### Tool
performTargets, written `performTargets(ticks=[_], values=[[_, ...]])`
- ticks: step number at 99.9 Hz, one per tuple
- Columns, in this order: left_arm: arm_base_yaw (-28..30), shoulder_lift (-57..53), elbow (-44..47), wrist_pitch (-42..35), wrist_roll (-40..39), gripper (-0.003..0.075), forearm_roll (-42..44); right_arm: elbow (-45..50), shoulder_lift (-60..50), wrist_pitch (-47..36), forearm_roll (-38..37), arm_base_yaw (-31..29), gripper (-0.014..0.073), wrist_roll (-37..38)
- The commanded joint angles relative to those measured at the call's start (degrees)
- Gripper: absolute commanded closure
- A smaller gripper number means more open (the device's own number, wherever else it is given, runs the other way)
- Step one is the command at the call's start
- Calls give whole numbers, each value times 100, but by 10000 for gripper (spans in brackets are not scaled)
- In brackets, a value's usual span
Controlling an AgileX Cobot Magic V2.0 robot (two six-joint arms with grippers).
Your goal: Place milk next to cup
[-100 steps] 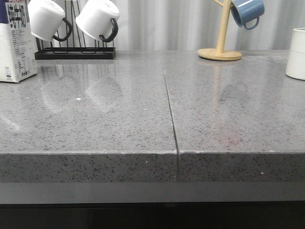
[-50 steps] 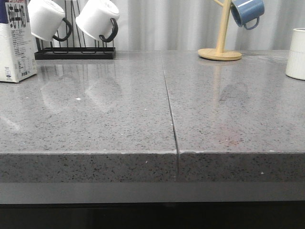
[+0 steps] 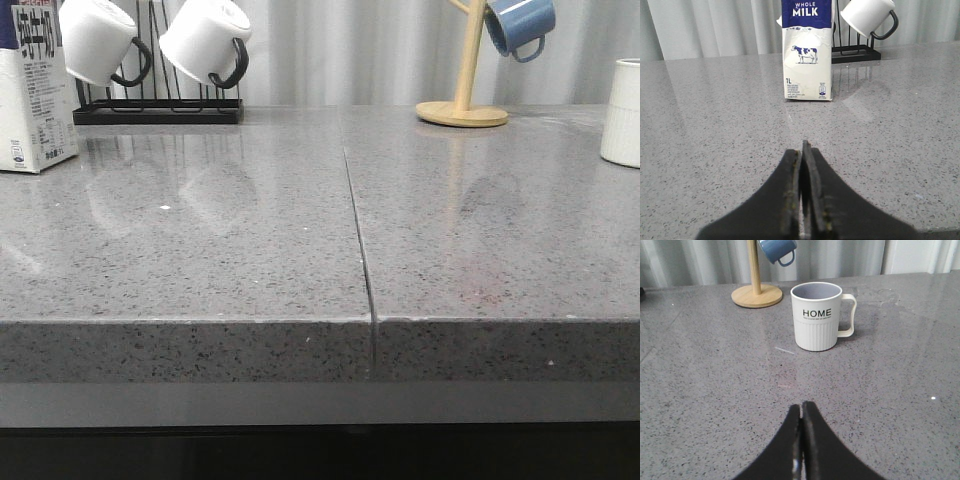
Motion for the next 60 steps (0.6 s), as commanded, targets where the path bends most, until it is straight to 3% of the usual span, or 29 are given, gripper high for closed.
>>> performTargets(ticks=[1,16,23,44,60], values=[[3,-178,261,-446,-4,741,-54,-201,488,-789,-174,-27,596,-37],[3,-178,261,-446,-4,741,-54,-201,1206,-1510,-174,-27,298,-37],[3,-178,261,-446,-4,741,-54,-201,1534,-1860,-174,-27,220,-37],[3,-178,261,-446,-4,741,-54,-201,2690,-3159,-174,-94,243,-37],[3,-178,261,-446,-4,741,-54,-201,3755,-4497,-169,-584,244,-37]])
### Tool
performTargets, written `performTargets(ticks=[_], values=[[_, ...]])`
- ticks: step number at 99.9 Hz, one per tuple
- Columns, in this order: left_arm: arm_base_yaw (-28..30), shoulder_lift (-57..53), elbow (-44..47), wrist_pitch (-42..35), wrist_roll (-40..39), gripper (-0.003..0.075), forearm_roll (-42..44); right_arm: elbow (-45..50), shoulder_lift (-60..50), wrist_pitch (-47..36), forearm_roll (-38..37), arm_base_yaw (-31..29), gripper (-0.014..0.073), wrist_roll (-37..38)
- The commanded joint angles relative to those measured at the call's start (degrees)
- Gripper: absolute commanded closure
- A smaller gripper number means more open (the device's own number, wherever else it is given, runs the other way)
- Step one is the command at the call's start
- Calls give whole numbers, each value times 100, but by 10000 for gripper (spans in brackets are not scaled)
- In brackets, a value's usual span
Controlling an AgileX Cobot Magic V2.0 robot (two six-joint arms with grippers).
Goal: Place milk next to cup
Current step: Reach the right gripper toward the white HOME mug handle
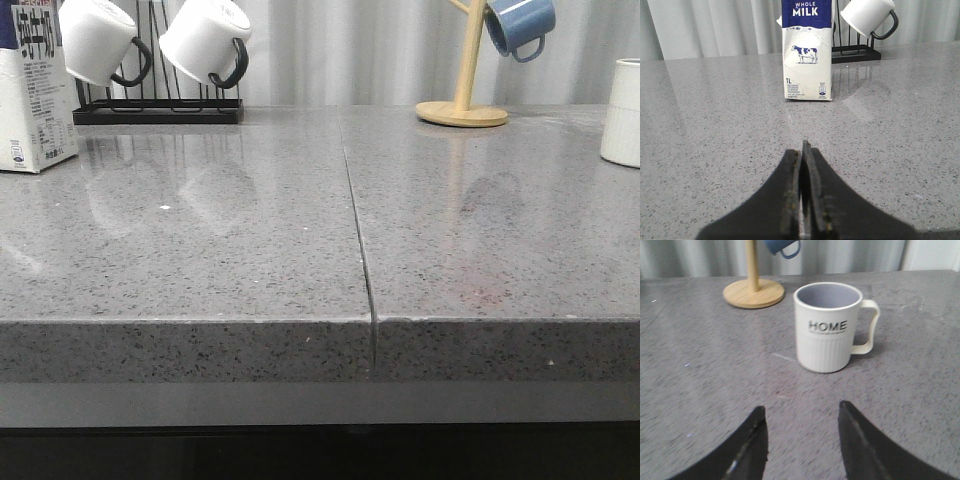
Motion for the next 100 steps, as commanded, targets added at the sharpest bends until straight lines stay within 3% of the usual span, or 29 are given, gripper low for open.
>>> performTargets(ticks=[1,37,100], values=[[3,-178,261,-446,-4,741,-54,-201,543,-1272,-62,-316,244,-37],[3,-178,261,-446,-4,741,-54,-415,2568,-3409,-2,-1097,244,-37],[3,-178,261,-446,-4,741,-54,-2038,4705,-3681,-39,-1268,244,-37]])
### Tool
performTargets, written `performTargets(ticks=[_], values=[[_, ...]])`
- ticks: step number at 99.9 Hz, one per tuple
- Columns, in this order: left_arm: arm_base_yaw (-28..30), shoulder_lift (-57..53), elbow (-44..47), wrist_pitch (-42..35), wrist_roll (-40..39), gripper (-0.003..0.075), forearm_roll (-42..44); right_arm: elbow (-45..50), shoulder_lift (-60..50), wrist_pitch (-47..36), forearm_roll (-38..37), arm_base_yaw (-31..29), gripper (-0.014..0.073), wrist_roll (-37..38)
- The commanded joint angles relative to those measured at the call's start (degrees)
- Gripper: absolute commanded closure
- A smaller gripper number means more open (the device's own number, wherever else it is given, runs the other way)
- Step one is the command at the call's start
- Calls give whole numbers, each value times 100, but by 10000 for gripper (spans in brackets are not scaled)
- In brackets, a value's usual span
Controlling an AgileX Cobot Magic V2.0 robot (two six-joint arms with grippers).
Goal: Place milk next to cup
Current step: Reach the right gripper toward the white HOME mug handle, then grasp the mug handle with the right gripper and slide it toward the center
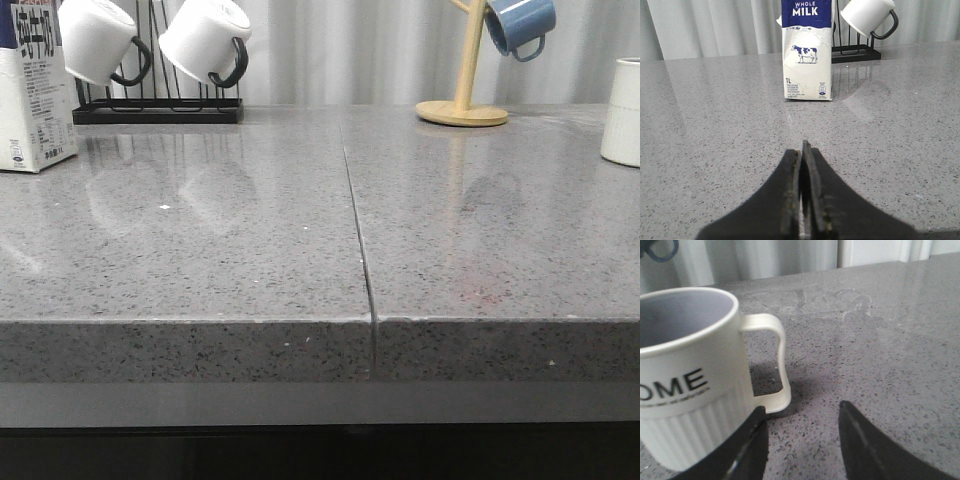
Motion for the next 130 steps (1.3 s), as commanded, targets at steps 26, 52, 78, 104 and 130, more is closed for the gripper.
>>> performTargets(ticks=[26,52,78,104,130], values=[[3,-178,261,-446,-4,741,-54,-1099,613,-342,-89,-34,244,-32],[3,-178,261,-446,-4,741,-54,-1784,1025,-165,-130,11,271,71],[3,-178,261,-446,-4,741,-54,-1909,1080,-57,-130,12,664,71],[3,-178,261,-446,-4,741,-54,-1861,896,65,-237,224,659,77],[3,-178,261,-446,-4,741,-54,-1861,93,849,-649,1056,659,77]])
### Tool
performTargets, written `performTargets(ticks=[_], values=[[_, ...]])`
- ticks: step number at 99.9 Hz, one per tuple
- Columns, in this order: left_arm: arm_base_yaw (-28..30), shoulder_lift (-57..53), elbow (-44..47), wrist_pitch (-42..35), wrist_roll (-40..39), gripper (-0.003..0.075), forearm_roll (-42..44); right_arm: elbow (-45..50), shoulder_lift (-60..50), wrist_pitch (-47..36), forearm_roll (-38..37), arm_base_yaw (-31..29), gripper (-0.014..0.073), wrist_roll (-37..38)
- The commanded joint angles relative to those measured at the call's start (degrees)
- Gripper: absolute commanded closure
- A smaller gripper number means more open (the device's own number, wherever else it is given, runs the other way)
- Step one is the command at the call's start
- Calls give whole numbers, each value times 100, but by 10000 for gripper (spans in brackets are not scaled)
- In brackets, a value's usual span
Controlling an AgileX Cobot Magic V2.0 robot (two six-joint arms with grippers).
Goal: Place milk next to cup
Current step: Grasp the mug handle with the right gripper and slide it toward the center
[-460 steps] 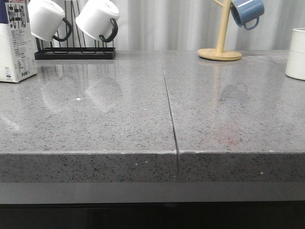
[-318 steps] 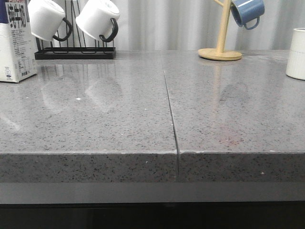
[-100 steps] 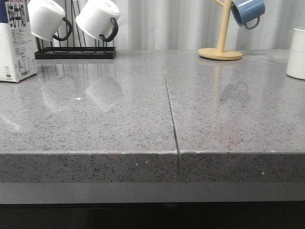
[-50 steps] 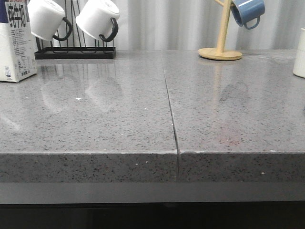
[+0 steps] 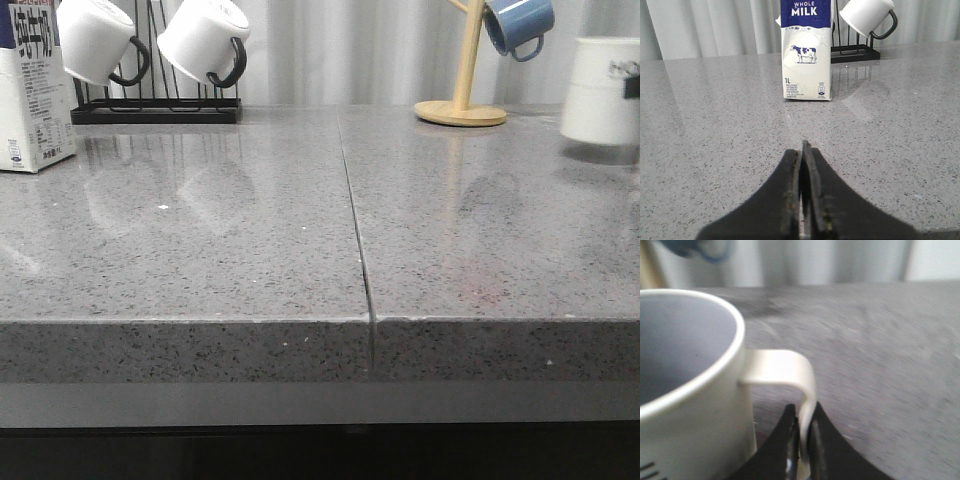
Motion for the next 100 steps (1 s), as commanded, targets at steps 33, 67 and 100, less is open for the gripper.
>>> performTargets(ticks=[33,67,100], values=[[3,-178,261,-446,-4,741,-54,-132,-736,-241,-103,1743,659,-8],[3,-178,261,-446,-4,741,-54,-132,-369,-579,-13,2636,659,-8],[3,-178,261,-446,-4,741,-54,-132,25,-662,48,2844,659,-8]])
